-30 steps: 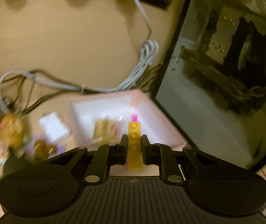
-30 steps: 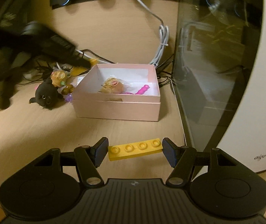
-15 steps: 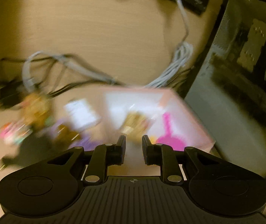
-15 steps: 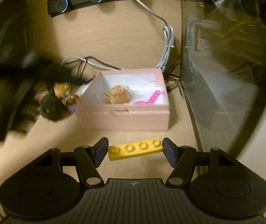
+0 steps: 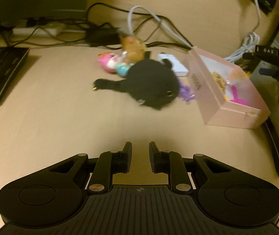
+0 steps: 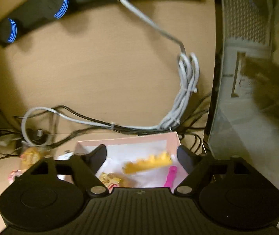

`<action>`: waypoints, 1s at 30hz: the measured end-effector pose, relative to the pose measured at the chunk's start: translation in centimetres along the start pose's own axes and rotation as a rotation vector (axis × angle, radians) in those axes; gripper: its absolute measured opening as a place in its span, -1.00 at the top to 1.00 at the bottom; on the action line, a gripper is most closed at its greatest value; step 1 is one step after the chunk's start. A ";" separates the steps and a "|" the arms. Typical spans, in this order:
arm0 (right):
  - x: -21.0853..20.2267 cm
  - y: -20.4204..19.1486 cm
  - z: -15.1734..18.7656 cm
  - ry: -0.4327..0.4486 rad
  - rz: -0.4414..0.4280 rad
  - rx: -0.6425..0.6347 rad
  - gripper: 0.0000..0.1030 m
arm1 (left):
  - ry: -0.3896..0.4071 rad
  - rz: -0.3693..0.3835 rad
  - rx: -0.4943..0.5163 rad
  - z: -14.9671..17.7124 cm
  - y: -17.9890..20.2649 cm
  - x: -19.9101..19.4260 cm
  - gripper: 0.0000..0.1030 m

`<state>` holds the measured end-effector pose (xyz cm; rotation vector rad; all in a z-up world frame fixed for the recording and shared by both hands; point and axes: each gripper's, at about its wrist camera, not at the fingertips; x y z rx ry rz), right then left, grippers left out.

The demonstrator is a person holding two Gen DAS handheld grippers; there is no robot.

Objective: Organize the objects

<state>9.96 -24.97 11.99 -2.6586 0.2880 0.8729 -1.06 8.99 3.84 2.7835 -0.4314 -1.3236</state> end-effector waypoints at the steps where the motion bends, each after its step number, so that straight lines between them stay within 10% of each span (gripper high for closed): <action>1: 0.2 -0.4 0.5 -0.019 -0.012 -0.003 -0.56 | -0.001 -0.005 -0.014 0.1 -0.4 0.0 0.60; 12: -1.8 -11.5 8.7 -0.089 -0.309 -0.370 -0.90 | 0.039 -0.006 -0.073 0.3 -3.0 -0.7 0.60; 18: 1.5 -16.8 12.1 -0.186 -0.314 -0.505 -0.91 | 0.059 -0.024 -0.112 1.0 -5.0 -2.1 0.60; 23: 2.9 -18.5 13.5 -0.241 -0.308 -0.512 -0.33 | 0.066 -0.045 -0.130 1.8 -6.5 -3.3 0.60; 30: -0.1 -18.5 15.7 -0.266 -0.336 -0.509 -0.19 | 0.072 -0.055 -0.146 1.9 -7.5 -3.7 0.60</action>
Point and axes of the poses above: each gripper's, at about its wrist camera, not at the fingertips, and x roughly the way its jaws point, y to its right, z to its underside, and after that the axes turned 10 degrees about x, right-handed
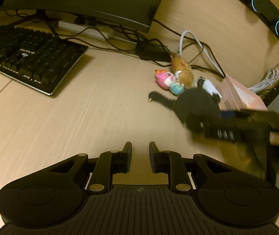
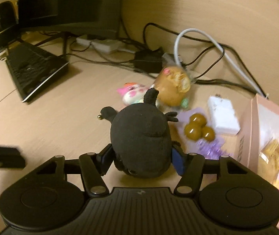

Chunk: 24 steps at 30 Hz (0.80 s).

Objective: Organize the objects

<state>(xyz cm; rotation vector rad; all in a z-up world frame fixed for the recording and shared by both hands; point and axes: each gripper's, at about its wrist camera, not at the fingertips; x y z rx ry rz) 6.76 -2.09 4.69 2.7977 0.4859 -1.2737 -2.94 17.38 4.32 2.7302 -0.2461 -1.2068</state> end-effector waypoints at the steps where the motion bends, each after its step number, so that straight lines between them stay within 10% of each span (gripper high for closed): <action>1: -0.4 0.0 0.5 -0.005 -0.007 0.004 -0.19 | -0.001 0.002 0.005 -0.1 0.1 0.1 0.60; 20: -10.7 5.9 11.4 0.068 0.180 0.163 -0.79 | 0.021 0.039 0.410 -7.3 6.7 7.8 0.54; 24: -11.1 7.7 12.7 0.063 0.218 0.250 -0.79 | -0.021 0.059 0.165 -10.1 5.1 9.8 0.54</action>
Point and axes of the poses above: each gripper's, at about its wrist camera, not at the fingertips, and x roughly the way its jaws point, y to its right, z to its underside, and after that the axes turned 10 degrees about x, right-handed
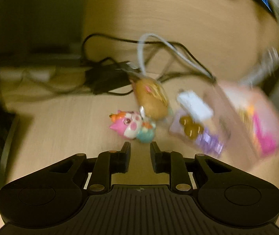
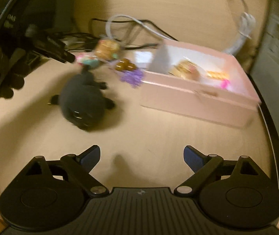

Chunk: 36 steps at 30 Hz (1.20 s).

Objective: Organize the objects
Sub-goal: 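Grasp the pink-and-teal figurine with the left tool while the right tool grasps the black plush again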

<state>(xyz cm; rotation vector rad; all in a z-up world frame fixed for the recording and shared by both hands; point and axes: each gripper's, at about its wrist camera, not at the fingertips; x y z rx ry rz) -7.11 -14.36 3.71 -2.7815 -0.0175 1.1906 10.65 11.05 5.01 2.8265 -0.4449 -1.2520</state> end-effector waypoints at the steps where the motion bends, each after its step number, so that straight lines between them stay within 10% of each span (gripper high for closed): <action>1: 0.1 0.3 0.2 -0.005 0.007 0.021 -0.80 | -0.012 0.019 -0.075 -0.1 -0.5 0.5 0.54; 8: 0.7 0.7 0.3 -0.010 0.027 0.053 -0.80 | -0.039 -0.032 -0.309 -1.4 -2.0 4.7 0.42; 24: 1.6 1.1 1.1 -0.063 0.087 0.035 -0.80 | 0.002 -0.051 -0.059 -2.3 -0.5 8.2 0.32; 36: 1.4 -1.8 -0.1 -0.020 0.012 -0.058 -0.80 | -0.031 0.055 0.020 3.0 -1.3 1.8 0.42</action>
Point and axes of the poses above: each gripper's, at about its wrist camera, not at the fingertips, and x roughly the way its jaws point, y to its right, z to its underside, and after that the axes turned 10 degrees about x, right-handed
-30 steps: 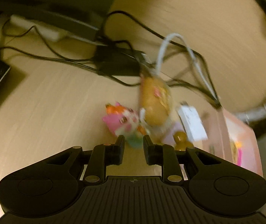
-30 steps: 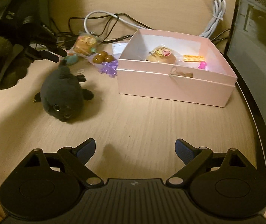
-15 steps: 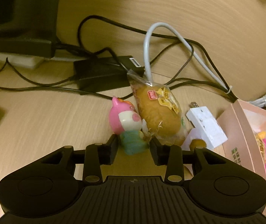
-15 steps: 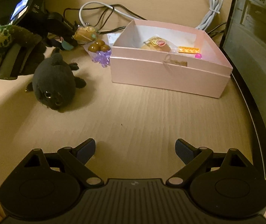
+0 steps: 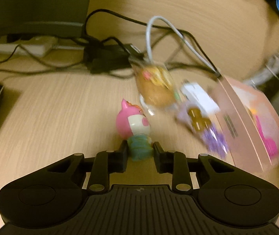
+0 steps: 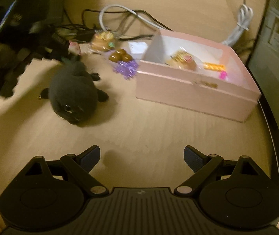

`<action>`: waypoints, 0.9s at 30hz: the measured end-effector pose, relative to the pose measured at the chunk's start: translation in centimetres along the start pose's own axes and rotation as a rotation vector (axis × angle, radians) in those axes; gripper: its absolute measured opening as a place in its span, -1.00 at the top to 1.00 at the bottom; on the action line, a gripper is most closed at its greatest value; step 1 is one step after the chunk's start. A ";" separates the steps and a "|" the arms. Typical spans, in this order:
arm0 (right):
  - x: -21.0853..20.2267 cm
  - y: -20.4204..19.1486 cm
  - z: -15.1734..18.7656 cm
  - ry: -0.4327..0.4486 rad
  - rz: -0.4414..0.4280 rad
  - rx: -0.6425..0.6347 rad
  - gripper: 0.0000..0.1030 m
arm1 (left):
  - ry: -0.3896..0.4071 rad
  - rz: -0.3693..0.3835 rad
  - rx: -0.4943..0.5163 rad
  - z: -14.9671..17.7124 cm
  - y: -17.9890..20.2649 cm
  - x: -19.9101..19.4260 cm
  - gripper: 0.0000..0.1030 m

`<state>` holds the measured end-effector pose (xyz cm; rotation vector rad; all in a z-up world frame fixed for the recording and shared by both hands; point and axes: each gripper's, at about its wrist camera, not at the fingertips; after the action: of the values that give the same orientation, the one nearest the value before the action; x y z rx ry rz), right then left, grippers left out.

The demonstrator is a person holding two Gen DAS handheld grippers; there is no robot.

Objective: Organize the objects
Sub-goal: 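Grasp the pink-and-teal figurine with the left tool while the right tool grasps the black plush again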

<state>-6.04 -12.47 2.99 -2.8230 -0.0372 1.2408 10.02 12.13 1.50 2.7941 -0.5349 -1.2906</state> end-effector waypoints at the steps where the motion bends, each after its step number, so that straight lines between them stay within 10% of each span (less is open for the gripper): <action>1: -0.1 -0.4 -0.2 0.008 -0.017 -0.012 -0.80 | -0.007 0.014 0.005 1.0 0.2 -1.1 0.42; 14: 1.3 -10.4 -1.8 0.220 -0.067 -0.512 -0.93 | -0.021 0.050 -0.129 8.2 -0.2 -9.8 0.42; 19: 3.6 -12.9 -1.3 0.223 0.018 -0.656 -0.61 | 0.003 0.051 -0.156 8.6 -0.3 -11.0 0.42; 23: 3.8 -11.6 -2.3 0.146 0.013 -0.553 -0.32 | 0.004 0.060 -0.142 8.3 0.3 -10.8 0.42; 27: 2.5 -6.9 -5.2 -0.045 -0.194 -0.111 -0.31 | 0.008 0.084 -0.122 7.9 1.3 -10.5 0.42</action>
<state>-0.55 -5.65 5.08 -2.7994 -0.3835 1.2959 -2.52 15.20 4.21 2.6474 -0.5468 -1.2507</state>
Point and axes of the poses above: each gripper's, at about its wrist camera, not at the fingertips, and x roughly the way its jaws point, y to its right, z to its underside, and after that the axes turned 10 degrees about x, right-handed
